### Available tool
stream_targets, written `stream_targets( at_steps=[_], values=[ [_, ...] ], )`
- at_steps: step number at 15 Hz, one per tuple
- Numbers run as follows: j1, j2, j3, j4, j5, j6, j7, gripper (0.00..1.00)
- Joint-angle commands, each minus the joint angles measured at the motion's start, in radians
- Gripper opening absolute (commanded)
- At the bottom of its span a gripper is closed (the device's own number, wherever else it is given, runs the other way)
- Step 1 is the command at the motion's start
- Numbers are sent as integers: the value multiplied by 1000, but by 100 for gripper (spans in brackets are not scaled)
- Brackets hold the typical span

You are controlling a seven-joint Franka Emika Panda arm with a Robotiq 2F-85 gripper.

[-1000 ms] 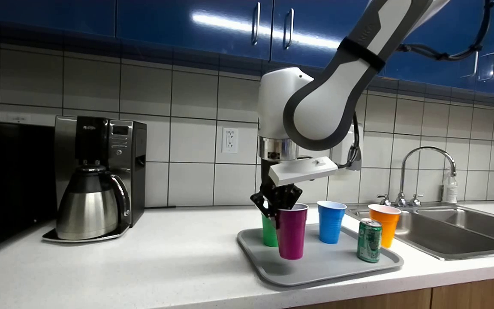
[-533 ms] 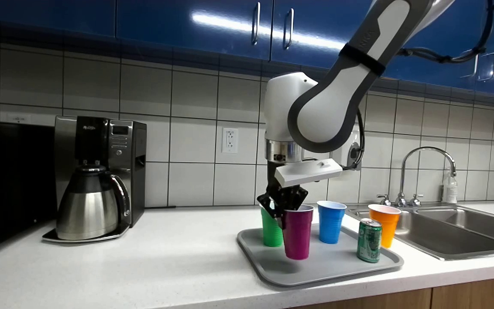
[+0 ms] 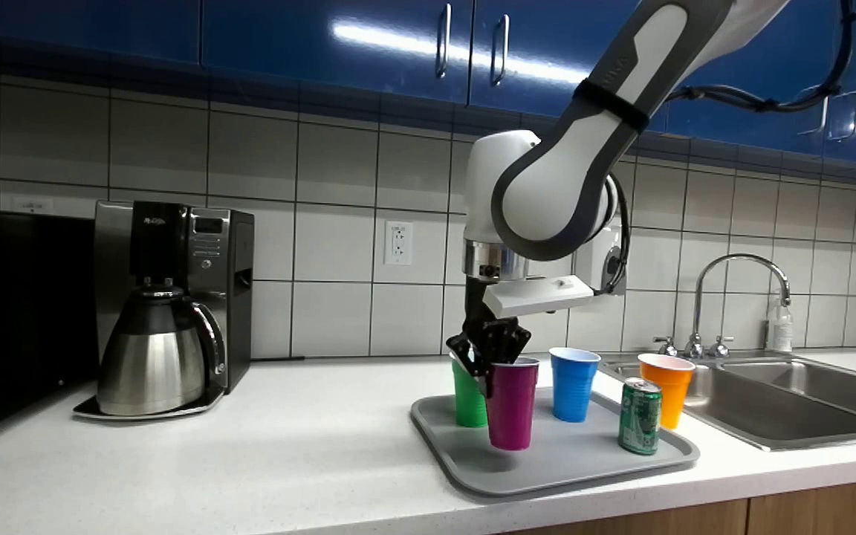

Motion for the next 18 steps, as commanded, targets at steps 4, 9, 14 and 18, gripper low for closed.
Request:
stream_targets(
  at_steps=[4,9,14,18],
  values=[
    [-22,32,2,38,21,0,-140,1],
    [-25,56,-3,45,19,9,-190,1],
    [-23,71,-10,47,11,19,-212,1],
    [-20,72,-12,41,5,39,-220,1]
  ],
)
